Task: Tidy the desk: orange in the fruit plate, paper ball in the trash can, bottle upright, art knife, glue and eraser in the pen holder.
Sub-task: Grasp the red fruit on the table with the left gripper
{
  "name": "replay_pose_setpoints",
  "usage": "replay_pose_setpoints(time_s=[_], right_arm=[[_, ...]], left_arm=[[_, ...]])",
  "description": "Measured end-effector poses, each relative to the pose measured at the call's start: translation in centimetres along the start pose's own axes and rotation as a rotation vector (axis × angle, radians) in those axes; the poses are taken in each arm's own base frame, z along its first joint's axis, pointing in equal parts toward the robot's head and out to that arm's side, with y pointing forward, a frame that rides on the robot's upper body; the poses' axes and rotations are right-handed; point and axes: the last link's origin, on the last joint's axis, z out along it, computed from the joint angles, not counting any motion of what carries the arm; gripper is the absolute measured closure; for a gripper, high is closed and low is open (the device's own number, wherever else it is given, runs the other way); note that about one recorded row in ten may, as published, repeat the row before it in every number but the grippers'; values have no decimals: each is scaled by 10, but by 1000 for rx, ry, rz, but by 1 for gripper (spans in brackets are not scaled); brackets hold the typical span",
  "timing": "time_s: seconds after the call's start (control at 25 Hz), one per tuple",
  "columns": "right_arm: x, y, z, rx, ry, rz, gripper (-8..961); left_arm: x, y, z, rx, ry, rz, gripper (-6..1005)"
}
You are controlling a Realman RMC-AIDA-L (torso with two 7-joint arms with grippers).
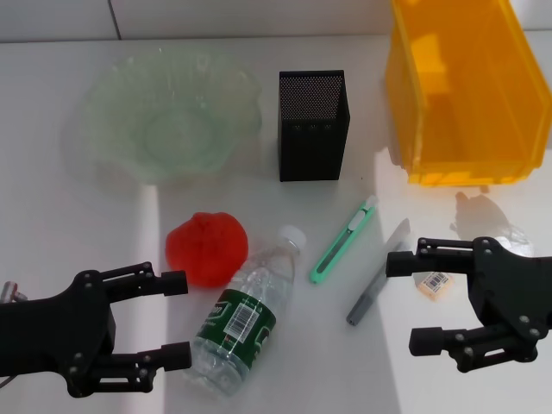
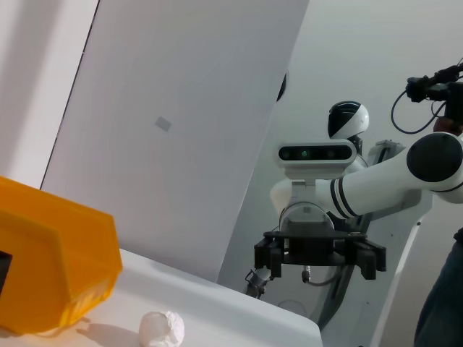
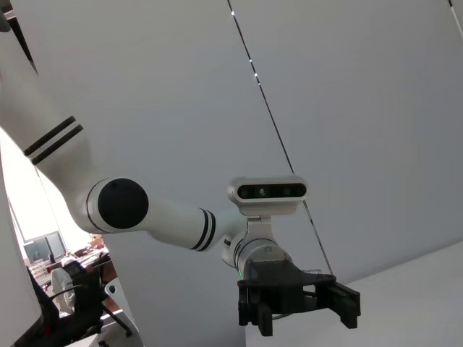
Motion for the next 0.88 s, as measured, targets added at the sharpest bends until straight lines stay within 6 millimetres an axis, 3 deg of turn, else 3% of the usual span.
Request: replay_pose_setpoints(time_s=[0.88], right_arm=[[1,-2,0,14,6,0,124]], left_arm=[[1,-1,1,1,8,-9,184]])
